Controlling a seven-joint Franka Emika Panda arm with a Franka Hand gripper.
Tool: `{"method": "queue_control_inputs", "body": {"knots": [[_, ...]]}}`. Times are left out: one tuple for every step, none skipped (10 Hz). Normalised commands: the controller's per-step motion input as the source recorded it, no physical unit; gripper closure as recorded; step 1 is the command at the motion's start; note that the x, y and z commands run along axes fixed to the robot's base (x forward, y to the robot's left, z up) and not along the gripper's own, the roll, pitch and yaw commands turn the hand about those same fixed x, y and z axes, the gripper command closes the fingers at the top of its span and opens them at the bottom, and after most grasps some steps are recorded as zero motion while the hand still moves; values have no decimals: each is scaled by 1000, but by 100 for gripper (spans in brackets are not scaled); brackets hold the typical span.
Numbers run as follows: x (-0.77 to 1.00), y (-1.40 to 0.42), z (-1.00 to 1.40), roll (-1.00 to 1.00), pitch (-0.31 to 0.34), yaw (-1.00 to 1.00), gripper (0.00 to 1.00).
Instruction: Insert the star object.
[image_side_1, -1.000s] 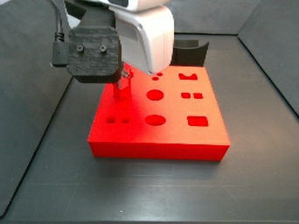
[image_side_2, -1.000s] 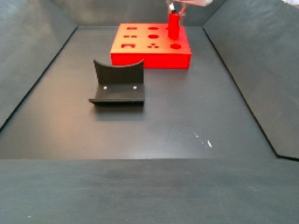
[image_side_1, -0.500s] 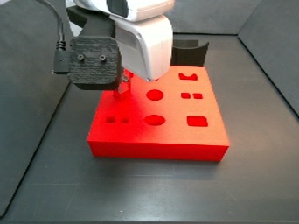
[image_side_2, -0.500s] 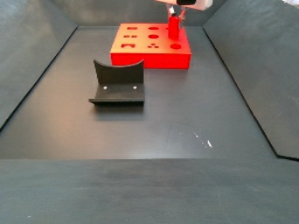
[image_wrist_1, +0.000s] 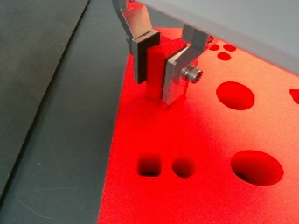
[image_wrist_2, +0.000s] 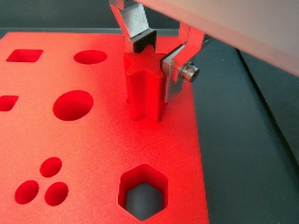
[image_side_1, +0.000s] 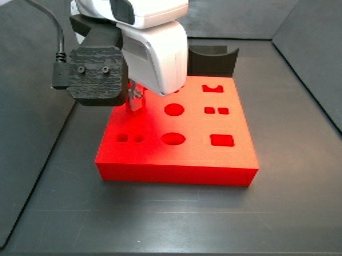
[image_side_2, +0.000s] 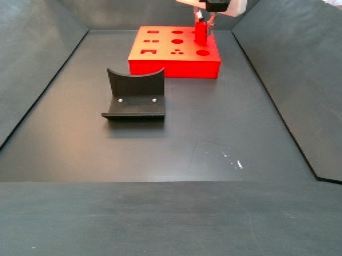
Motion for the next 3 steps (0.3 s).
{"method": "queue_control_inputs", "body": {"knots": [[-160, -26, -783, 187, -100, -9, 100], [0, 0, -300, 149, 0, 0, 100], [0, 0, 0, 0, 0, 0, 100]]}}
